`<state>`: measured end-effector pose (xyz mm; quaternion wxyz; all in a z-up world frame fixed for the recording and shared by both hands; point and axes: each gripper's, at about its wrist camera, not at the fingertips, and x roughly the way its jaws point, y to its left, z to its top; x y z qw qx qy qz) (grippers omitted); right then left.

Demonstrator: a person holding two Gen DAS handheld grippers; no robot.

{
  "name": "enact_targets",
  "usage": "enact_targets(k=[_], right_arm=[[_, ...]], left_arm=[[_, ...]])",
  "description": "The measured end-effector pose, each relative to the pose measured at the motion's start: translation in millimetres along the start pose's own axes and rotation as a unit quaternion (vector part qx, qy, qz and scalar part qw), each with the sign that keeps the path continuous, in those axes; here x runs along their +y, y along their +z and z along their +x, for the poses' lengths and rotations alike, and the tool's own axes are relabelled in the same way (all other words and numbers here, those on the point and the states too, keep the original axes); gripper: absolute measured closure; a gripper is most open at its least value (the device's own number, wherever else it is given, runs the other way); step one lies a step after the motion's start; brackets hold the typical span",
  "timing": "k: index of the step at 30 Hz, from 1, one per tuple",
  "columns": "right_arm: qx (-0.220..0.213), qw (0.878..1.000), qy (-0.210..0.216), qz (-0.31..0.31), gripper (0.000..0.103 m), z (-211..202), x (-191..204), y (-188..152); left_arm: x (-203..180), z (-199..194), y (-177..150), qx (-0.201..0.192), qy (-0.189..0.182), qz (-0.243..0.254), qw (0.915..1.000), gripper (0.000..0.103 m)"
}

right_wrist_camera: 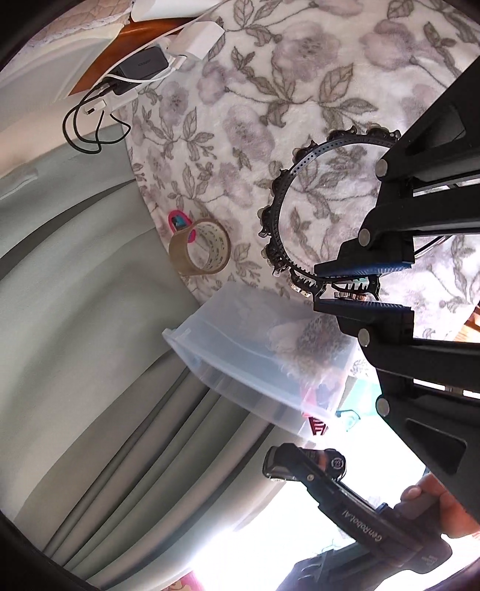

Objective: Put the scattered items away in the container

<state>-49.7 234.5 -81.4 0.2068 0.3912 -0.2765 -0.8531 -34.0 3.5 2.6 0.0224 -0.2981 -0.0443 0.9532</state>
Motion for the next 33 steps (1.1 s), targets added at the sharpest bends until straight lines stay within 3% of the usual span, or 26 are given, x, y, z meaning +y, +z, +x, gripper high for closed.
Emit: enact_targets(k=[6,14,33], right_arm=[[-0.049,0.997,0.029,-0.042,0.090,-35,40,13],[-0.113,0.985,0.081,-0.098,0.090,-73,103,36],[-0.089,0.968,0.126,-0.198,0.090,-30,202,43]], left_arm=[[11,-22,9,-0.025,-0.006,-0.017,0.9995,0.071],[27,-56,27,-0.070,-0.028,-0.036,0.9965,0.071],[92,-73,34,-0.119,0.008,-0.097,0.9882,0.071]])
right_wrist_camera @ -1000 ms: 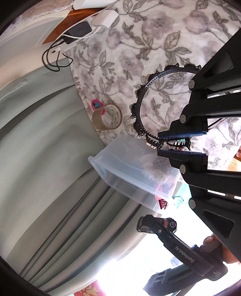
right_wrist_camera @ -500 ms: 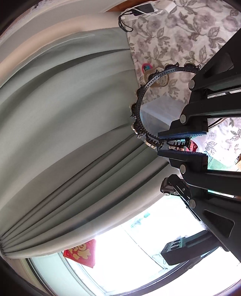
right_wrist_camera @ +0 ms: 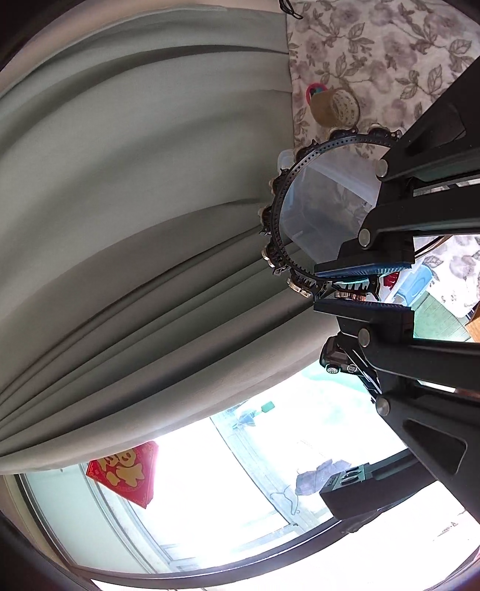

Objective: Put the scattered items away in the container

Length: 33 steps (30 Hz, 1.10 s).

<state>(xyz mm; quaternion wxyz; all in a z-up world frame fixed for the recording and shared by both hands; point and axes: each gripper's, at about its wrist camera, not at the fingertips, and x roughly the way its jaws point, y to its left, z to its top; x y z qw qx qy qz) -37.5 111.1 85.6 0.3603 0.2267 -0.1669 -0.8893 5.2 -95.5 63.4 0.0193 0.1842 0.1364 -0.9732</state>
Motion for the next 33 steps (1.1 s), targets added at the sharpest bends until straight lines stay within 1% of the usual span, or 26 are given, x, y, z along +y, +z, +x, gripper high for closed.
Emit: enact_targets(k=[1,4,18,23,33], right_arm=[[0.005,1.000,0.002,-0.004,0.090,0,5,-1],[0.020,1.000,0.004,-0.012,0.090,17,12,-3],[0.080,0.996,0.007,-0.028,0.090,93,20,-9],[0.102,0.994,0.007,-0.028,0.090,119,14,-14],[0.134,0.991,0.005,-0.024,0.089,163,-2,-23]], left_arm=[[4,1,-1,0.000,0.002,-0.004,1.0000,0.071],[16,7,-2,0.002,0.009,-0.015,0.9998,0.071],[66,48,-14,0.020,0.036,-0.060,0.9973,0.071],[80,68,-20,0.036,0.040,-0.072,0.9960,0.071],[91,109,-32,0.069,0.044,-0.076,0.9937,0.071]])
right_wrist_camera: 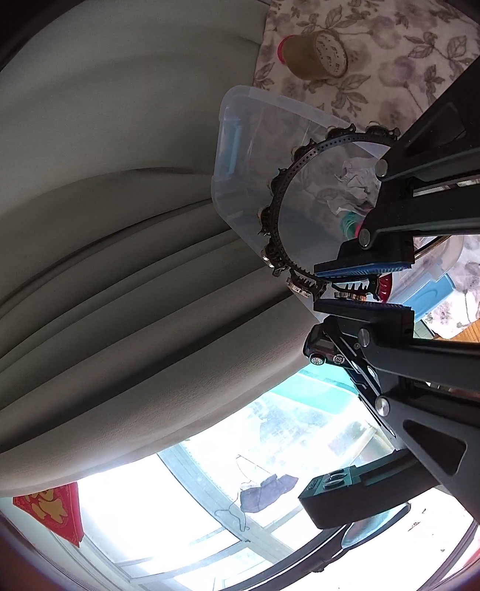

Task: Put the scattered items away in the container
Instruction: 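Lower the black toy car and black headband into the box and open both grippers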

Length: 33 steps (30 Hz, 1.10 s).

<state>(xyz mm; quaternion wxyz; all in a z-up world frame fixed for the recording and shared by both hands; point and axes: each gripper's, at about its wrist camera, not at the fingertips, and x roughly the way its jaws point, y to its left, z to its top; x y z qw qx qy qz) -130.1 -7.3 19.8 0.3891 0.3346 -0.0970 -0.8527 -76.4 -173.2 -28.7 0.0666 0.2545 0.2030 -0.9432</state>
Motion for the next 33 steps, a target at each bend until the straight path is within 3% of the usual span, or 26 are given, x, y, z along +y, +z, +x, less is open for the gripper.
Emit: enact_targets(k=[24,33], right_arm=[[0.047,0.999,-0.002,0.021,0.093,52,-41,-21],[0.050,0.998,-0.011,0.034,0.093,44,-50,-29]], left_arm=[[-6,62,-1,0.042,-0.005,0.012,0.9990,0.072],[-15,76,-2,0.054,-0.007,0.015,0.9984,0.070]])
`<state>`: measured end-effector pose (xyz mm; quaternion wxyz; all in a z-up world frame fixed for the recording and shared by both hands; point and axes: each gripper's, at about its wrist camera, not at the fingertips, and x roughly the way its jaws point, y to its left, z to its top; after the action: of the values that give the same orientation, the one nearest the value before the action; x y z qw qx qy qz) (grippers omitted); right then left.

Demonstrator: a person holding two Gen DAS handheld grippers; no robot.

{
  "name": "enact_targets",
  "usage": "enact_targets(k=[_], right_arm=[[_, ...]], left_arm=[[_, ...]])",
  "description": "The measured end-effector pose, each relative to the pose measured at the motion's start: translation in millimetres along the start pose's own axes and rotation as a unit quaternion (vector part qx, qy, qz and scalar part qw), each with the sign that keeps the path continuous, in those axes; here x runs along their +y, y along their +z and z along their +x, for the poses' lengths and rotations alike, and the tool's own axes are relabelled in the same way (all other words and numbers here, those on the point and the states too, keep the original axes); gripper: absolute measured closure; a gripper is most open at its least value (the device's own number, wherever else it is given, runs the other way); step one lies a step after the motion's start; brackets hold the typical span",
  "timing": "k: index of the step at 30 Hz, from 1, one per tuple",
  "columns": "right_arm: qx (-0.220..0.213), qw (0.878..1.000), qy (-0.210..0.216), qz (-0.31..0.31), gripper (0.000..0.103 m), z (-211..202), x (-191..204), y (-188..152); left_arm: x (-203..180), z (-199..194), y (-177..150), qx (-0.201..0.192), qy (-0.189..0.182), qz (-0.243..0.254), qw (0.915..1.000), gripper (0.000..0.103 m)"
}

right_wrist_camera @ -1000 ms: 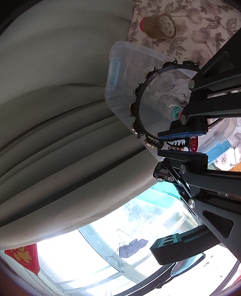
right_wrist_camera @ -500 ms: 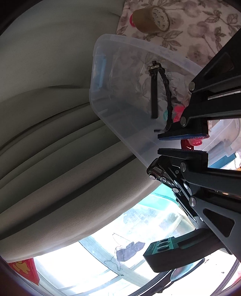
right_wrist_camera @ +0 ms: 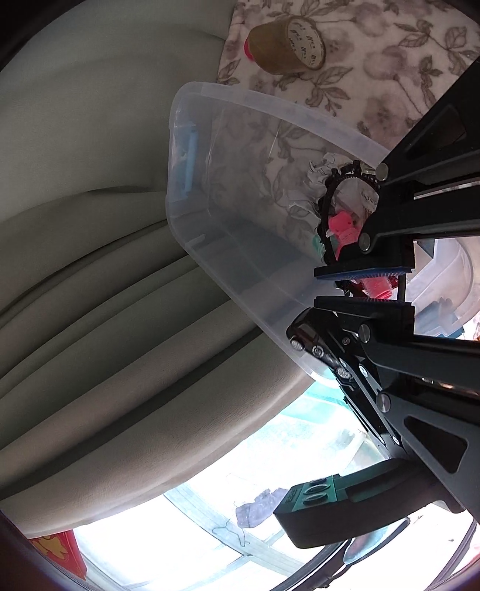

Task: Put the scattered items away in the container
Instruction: 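Lower the black toy car and black headband into the box and open both grippers, then withdraw both grippers from the box toward the tape roll and pink mirror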

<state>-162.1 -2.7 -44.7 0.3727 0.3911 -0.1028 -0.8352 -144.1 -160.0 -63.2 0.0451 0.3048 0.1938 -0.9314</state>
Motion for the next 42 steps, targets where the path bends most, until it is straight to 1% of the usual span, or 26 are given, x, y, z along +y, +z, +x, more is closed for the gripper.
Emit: enact_targets(k=[3,4,5,7,8,9,10,12,18,19,20,23,25,33,34,38,40,42], right_arm=[[0.002,1.000,-0.002,0.004,0.092,-11,3,-3],[0.002,1.000,-0.003,0.005,0.092,-11,3,-3],[0.002,1.000,-0.004,0.006,0.092,-12,3,-4],[0.001,1.000,-0.006,0.006,0.090,-13,2,-4],[0.000,1.000,-0.008,0.006,0.090,-14,3,-4],[-0.001,1.000,-0.009,0.006,0.090,-15,3,-4],[-0.002,1.000,-0.011,0.006,0.090,-17,3,-4],[-0.004,1.000,-0.015,0.008,0.090,-21,3,-4],[-0.015,0.999,-0.033,0.013,0.090,-39,7,-6],[-0.018,0.999,-0.036,0.015,0.090,-44,7,-6],[-0.021,0.999,-0.039,0.017,0.090,-49,8,-6],[-0.035,0.998,-0.044,0.021,0.090,-69,11,-8],[-0.045,0.998,-0.047,0.023,0.090,-80,11,-9],[-0.088,0.994,-0.050,0.033,0.090,-132,14,-21],[-0.093,0.994,-0.051,0.034,0.090,-139,14,-23],[-0.115,0.990,-0.066,0.044,0.090,-169,11,-30],[-0.127,0.988,-0.070,0.053,0.089,-185,7,-33],[-0.140,0.985,-0.077,0.061,0.084,-201,2,-37]], left_arm=[[-2,2,1,-0.001,0.004,0.000,1.0000,0.058],[-3,2,1,-0.002,0.006,0.000,1.0000,0.051],[-4,2,2,-0.003,0.007,-0.001,1.0000,0.048],[-5,1,4,-0.005,0.008,-0.002,0.9999,0.047],[-13,-11,-18,-0.005,0.009,-0.002,0.9999,0.045],[-13,-34,-35,-0.006,0.010,-0.002,0.9999,0.044],[-6,-52,-38,-0.007,0.010,-0.002,0.9999,0.042],[-1,-72,-41,-0.010,0.012,-0.002,0.9999,0.041],[-8,-94,-38,-0.018,0.014,0.001,0.9997,0.037],[-12,-98,-33,-0.019,0.014,0.001,0.9997,0.037],[-16,-104,-29,-0.019,0.013,0.002,0.9997,0.037],[-32,-93,-23,-0.024,0.013,0.010,0.9996,0.037],[-37,-98,-24,-0.029,0.013,0.016,0.9994,0.037],[-73,-138,-27,-0.051,0.000,0.052,0.9973,0.037],[-80,-139,-31,-0.052,-0.002,0.058,0.9969,0.037],[-107,-152,-36,-0.059,-0.014,0.086,0.9945,0.037],[-119,-160,-37,-0.061,-0.021,0.099,0.9930,0.036],[-131,-166,-39,-0.063,-0.027,0.112,0.9913,0.036]])
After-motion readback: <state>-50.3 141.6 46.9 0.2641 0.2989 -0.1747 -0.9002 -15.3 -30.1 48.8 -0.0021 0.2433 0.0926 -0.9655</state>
